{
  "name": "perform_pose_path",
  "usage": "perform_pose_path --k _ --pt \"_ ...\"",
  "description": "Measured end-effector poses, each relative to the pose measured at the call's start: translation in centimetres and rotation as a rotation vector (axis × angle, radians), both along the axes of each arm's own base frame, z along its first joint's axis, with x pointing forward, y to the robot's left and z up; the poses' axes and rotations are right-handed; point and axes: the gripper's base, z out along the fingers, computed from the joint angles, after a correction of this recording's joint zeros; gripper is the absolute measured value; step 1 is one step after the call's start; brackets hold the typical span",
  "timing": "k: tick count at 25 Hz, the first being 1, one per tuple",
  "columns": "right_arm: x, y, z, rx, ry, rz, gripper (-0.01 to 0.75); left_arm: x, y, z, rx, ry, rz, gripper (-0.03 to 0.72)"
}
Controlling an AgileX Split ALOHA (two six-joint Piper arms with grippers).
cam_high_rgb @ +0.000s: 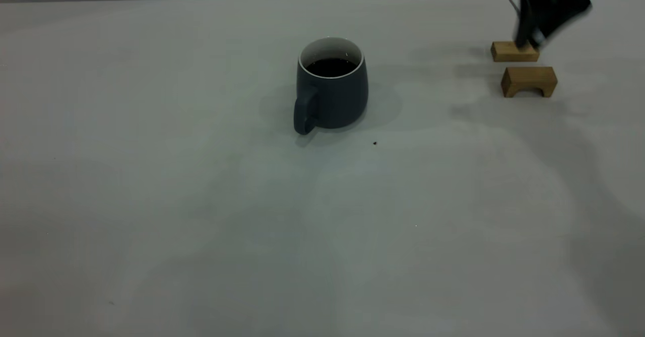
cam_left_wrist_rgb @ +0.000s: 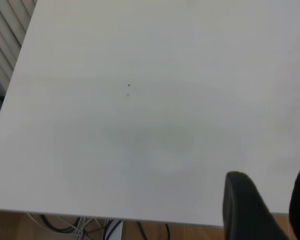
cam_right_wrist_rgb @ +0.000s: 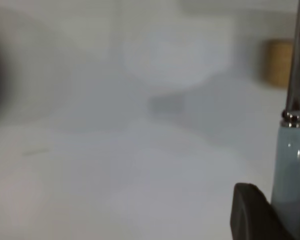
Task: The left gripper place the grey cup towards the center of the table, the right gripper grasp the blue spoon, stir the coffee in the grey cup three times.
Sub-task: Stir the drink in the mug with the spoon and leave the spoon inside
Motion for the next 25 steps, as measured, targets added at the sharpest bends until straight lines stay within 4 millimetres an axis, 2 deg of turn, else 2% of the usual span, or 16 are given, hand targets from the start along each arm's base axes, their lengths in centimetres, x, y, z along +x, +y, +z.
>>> perform_pose_path --k 3,7,10,15,19,25 --pt "-1.2 3.4 3.3 0.193 0.025 -0.039 0.126 0.0 0.0 0.0 0.0 0.0 0.0 0.299" --pt "-2.5 7.5 5.5 0.468 0.116 -0.085 0.126 0.0 0.0 0.0 0.0 0.0 0.0 0.299" --pt "-2.8 9.1 6.5 0.66 0.185 -0.152 0.126 0.0 0.0 0.0 0.0 0.0 0.0 0.299" --pt "-2.3 10.5 7.9 0.887 0.235 -0.318 0.126 0.0 0.0 0.0 0.0 0.0 0.0 0.299" --pt "-2.2 11.2 8.1 0.974 0.371 -0.524 0.126 0.0 0.0 0.0 0.0 0.0 0.0 0.299" --pt "-2.1 12.3 5.8 0.991 0.636 -0.849 0.126 0.0 0.0 0.0 0.0 0.0 0.0 0.299"
